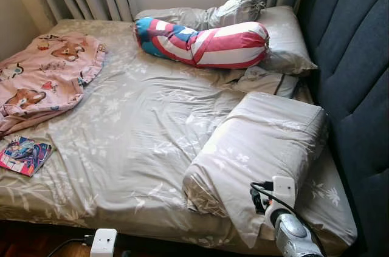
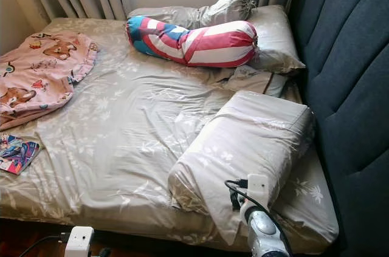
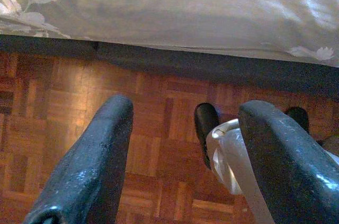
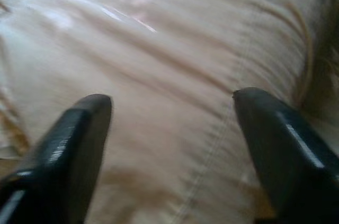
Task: Clean up the room
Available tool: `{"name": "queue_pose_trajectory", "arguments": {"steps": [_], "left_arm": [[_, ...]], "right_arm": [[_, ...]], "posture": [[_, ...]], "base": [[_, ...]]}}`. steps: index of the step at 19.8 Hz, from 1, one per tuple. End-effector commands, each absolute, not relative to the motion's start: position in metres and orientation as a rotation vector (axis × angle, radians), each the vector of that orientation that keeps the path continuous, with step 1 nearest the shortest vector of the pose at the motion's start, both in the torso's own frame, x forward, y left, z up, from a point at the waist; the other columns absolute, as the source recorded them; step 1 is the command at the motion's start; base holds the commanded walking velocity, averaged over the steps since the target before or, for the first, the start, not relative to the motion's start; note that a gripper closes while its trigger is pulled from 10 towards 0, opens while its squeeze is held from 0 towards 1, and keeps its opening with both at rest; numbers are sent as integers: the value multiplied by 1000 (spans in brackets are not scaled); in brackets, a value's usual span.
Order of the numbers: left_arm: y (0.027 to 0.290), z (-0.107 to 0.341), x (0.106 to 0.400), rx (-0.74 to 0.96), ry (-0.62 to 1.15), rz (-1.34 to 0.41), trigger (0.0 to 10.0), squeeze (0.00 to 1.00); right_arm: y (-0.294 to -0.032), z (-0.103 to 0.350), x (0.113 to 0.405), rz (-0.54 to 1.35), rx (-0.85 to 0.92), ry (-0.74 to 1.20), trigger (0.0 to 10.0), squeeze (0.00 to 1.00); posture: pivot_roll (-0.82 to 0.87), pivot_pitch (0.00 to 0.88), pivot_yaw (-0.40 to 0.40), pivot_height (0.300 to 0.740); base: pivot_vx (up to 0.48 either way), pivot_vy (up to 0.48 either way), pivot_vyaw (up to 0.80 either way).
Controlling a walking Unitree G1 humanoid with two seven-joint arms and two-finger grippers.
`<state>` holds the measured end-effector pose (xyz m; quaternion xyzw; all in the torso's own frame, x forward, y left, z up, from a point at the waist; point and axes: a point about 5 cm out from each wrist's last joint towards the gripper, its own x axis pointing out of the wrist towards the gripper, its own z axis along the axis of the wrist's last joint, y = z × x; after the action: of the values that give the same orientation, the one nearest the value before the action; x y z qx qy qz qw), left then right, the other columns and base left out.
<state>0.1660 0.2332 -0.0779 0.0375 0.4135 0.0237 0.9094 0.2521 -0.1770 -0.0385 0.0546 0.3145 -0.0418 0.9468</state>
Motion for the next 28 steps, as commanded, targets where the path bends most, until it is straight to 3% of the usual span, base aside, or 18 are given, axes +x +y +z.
{"name": "queue_pose_trajectory", "arguments": {"steps": [1, 2, 12, 17, 28], "left_arm": [[233, -82, 158, 75, 890, 43, 10000, 0], [232, -82, 157, 74, 891, 43, 10000, 0], [237, -82, 154, 81, 896, 35, 10000, 0], [240, -82, 153, 87, 900, 35, 10000, 0], [247, -77, 152, 101, 848, 11, 10000, 0]], "right_arm": [[-179, -47, 245, -120, 163, 721, 10000, 647], [-176, -49, 243, -103, 193, 751, 10000, 0], [-185, -58, 232, -210, 208, 855, 10000, 0], [-179, -59, 233, -214, 301, 875, 10000, 0], [-173, -69, 217, -237, 297, 898, 10000, 0]], "posture": [[-24, 81, 0, 740], [-24, 81, 0, 740], [-3, 100, 21, 740], [17, 108, 28, 740], [67, 171, 62, 740]], "base": [[0, 0, 0], [0, 0, 0], [0, 0, 0], [0, 0, 0], [0, 0, 0]]}}
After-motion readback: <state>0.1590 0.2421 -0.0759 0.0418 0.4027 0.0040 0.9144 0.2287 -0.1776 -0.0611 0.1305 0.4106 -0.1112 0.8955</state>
